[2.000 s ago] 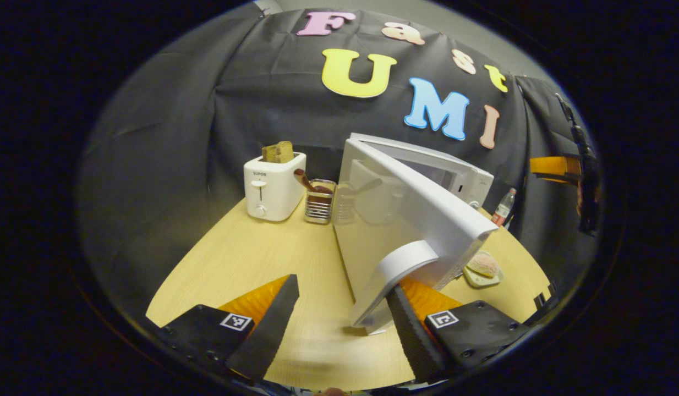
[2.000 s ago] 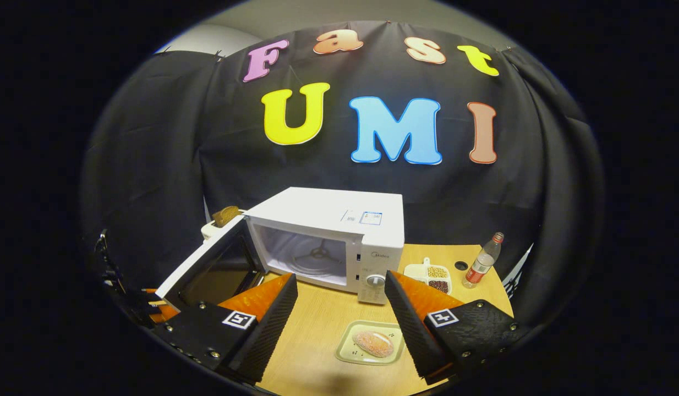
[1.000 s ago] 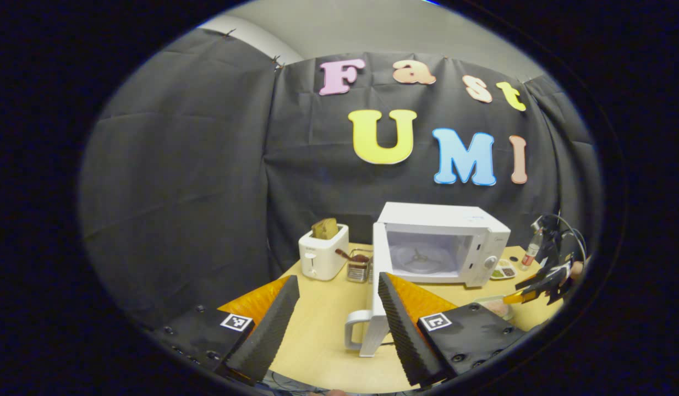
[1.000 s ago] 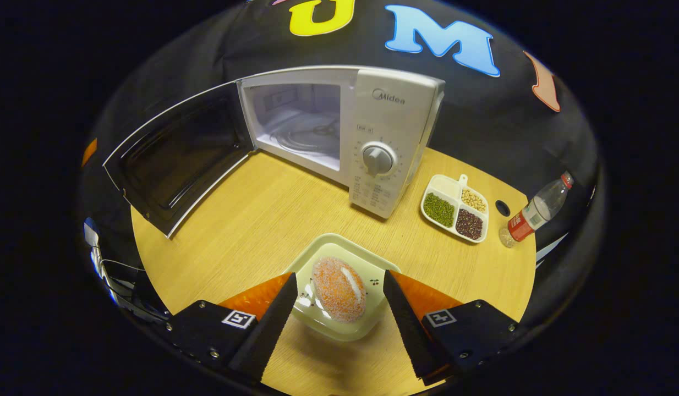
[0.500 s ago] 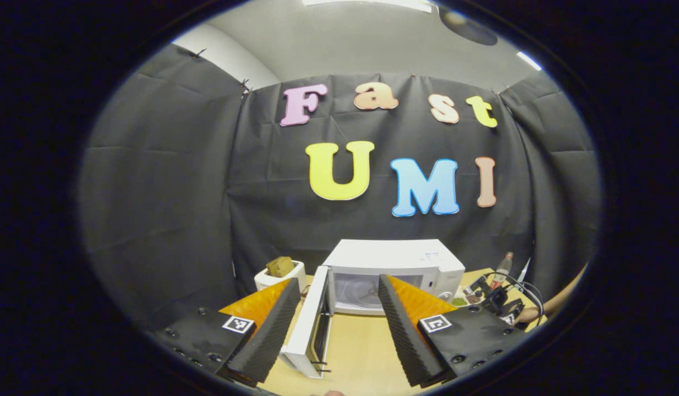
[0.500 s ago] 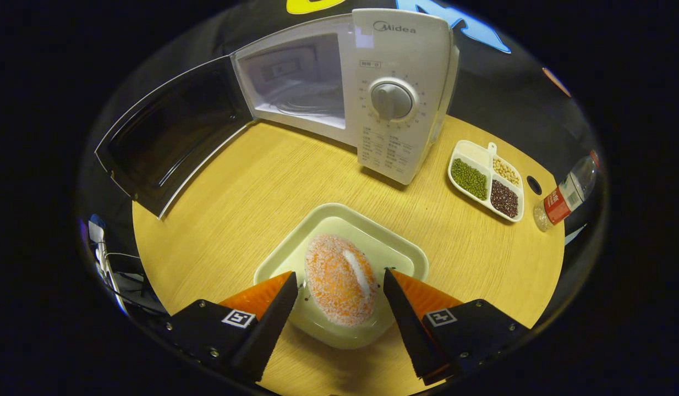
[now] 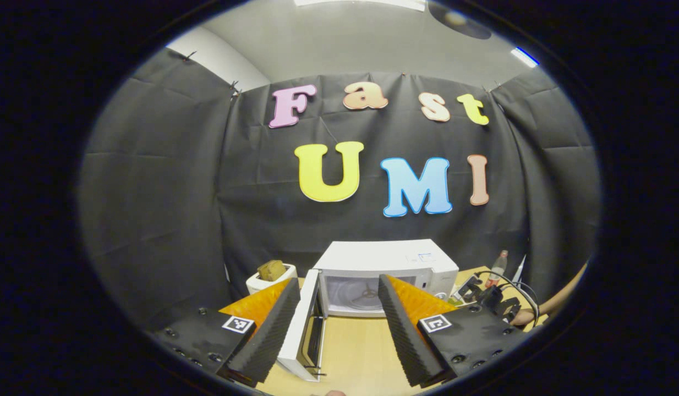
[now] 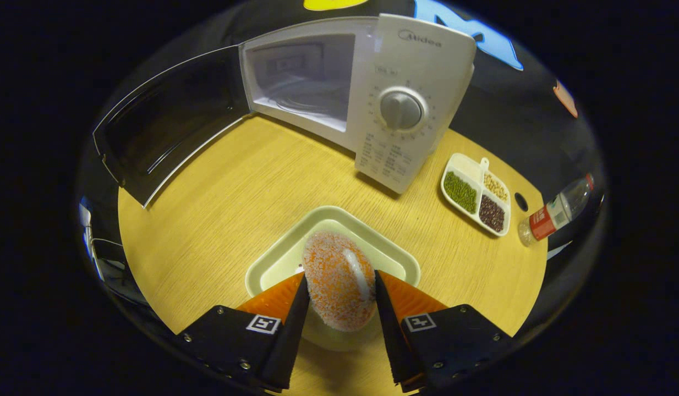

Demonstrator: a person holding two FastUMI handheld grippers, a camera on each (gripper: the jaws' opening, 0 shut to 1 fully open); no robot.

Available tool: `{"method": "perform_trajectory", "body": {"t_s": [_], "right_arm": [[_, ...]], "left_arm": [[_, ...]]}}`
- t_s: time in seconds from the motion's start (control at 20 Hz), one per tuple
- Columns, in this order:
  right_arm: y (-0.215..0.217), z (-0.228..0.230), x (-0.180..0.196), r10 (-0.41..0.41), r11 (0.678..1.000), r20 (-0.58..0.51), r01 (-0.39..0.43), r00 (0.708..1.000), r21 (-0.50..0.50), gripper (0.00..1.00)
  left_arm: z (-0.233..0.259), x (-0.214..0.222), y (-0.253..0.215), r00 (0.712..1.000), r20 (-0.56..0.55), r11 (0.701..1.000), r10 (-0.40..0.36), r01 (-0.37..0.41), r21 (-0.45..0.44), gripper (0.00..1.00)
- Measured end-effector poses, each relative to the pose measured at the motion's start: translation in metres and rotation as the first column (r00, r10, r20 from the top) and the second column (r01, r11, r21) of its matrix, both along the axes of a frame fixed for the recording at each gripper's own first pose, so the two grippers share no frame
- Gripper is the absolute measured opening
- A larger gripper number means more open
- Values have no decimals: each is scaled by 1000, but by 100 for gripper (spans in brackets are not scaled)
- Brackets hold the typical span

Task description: Open the microwave oven with the left hand, put the food in, and close the microwave oven.

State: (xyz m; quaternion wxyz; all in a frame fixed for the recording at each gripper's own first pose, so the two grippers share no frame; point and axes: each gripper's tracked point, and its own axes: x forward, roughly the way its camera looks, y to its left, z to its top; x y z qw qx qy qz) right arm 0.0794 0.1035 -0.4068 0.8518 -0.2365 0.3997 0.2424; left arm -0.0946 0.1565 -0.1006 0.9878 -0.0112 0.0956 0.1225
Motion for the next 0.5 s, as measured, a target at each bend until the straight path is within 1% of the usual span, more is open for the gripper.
{"method": "perform_trajectory", "body": {"t_s": [0.1,0.2,0.25,0.35,0.5], "right_arm": [[10,24,2,73,996,97,-68,993,-48,67],[22,46,6,151,985,195,-132,969,-112,67],[28,58,8,191,976,247,-158,950,-149,67],[41,80,13,276,951,337,-204,900,-232,67],[65,110,23,390,905,437,-249,811,-344,67]], "left_arm": [[0,3,0,1000,9,1000,-8,8,-14,90],[0,5,3,1000,18,1000,-11,11,-20,90],[1,7,6,1000,27,1000,-10,10,-20,90],[4,8,10,999,40,1000,-9,10,-24,90],[5,2,20,999,50,1000,4,-3,-25,90]]}}
